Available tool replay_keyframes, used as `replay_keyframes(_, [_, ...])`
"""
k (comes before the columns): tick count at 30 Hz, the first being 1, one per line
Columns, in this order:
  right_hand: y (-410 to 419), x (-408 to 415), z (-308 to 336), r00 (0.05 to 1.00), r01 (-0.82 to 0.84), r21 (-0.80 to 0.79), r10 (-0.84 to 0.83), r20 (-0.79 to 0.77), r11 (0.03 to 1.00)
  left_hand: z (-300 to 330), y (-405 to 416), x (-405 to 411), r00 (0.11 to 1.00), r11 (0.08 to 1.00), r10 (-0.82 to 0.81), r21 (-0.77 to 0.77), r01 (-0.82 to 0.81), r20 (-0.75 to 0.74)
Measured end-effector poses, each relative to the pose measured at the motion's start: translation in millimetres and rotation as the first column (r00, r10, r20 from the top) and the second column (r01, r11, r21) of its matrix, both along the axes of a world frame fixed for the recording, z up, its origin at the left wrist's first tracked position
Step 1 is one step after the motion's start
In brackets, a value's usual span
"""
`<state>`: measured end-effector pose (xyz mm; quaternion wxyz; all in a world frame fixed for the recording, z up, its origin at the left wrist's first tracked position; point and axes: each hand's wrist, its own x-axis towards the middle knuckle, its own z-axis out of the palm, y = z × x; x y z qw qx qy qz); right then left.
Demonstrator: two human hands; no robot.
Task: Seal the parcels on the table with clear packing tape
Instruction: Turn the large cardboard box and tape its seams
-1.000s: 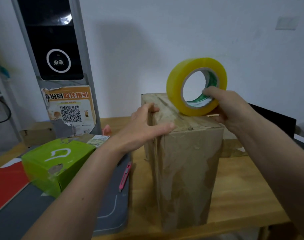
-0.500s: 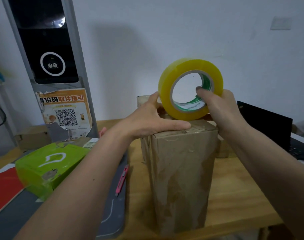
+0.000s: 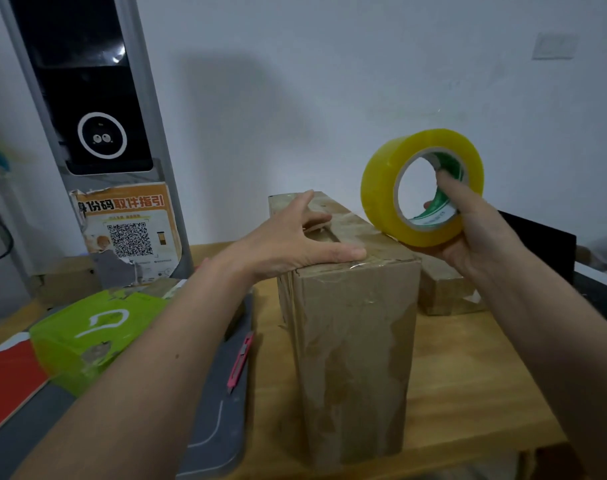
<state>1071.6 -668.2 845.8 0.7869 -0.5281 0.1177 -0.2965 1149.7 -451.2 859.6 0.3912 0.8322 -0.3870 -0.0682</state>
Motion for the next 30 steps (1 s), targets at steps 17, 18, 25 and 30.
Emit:
replay_keyframes(17, [-15.4,7.5,-12.3,0.970,0.226,-0.251,-0.242,-0.035,0.941,0.7,-0.4,0.4,1.000,0.999,0.012,0.047,-0.012,-0.003])
replay_keyframes(18, [-16.6,6.5,-11.5,0.970,0.216,-0.283,-0.238,-0.045,0.934,0.9,-0.5,0.1,1.000,0.999,0.012,0.048,-0.012,-0.003])
replay_keyframes(25, [-24.8,-1.6,-6.6,0.964,0.226,-0.466,-0.265,-0.019,0.855,1.0,0.4,0.0,1.000,0.997,-0.004,0.076,0.004,-0.001])
replay_keyframes(30, [-27.8,-1.0,-30.8,0.966,0.192,-0.339,-0.238,-0.101,0.921,1.2,-0.4,-1.1,1.000,0.998,0.002,0.063,-0.002,0.001])
